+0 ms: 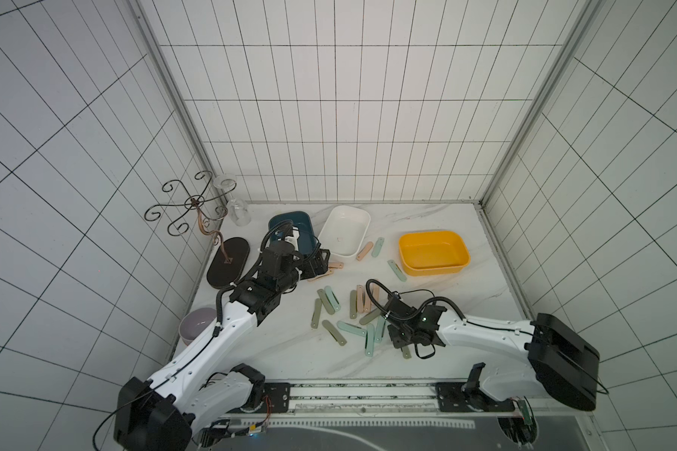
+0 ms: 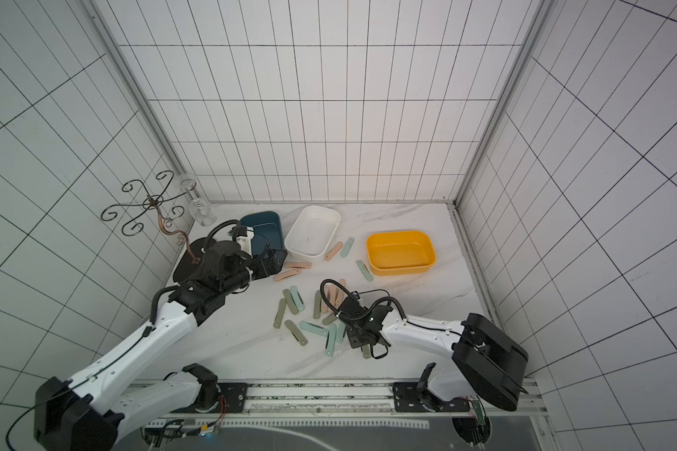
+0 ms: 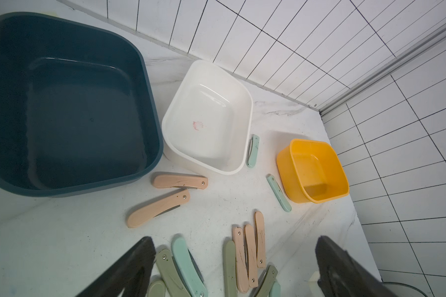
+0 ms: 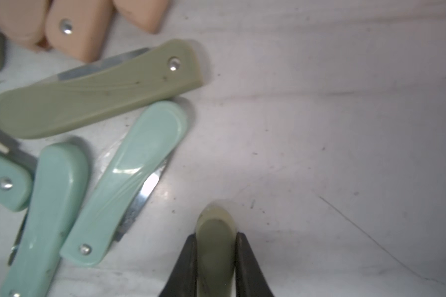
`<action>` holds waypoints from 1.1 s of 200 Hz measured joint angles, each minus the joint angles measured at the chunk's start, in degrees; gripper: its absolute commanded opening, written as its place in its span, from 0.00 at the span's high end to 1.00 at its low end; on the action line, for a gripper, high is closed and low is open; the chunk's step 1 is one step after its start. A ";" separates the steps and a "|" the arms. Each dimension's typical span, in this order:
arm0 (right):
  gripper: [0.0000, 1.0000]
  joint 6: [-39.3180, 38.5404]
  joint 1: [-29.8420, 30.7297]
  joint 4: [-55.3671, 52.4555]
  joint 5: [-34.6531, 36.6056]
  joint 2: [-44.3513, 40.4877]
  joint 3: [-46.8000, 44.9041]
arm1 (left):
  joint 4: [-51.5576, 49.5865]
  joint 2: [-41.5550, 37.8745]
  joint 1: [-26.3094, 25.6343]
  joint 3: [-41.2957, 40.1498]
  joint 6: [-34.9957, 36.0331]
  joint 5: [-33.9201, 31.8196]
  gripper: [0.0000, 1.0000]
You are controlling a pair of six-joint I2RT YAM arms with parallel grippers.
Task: Place the fruit knives into the storage box by color
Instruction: Pick up the fruit knife from the center of the board, then place the fruit knife in the storage box.
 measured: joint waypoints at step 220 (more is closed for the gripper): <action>0.80 -21.38 -39.87 11.15 -3.56 20.15 35.47 | 2.36 9.16 -5.53 4.83 0.68 0.02 0.03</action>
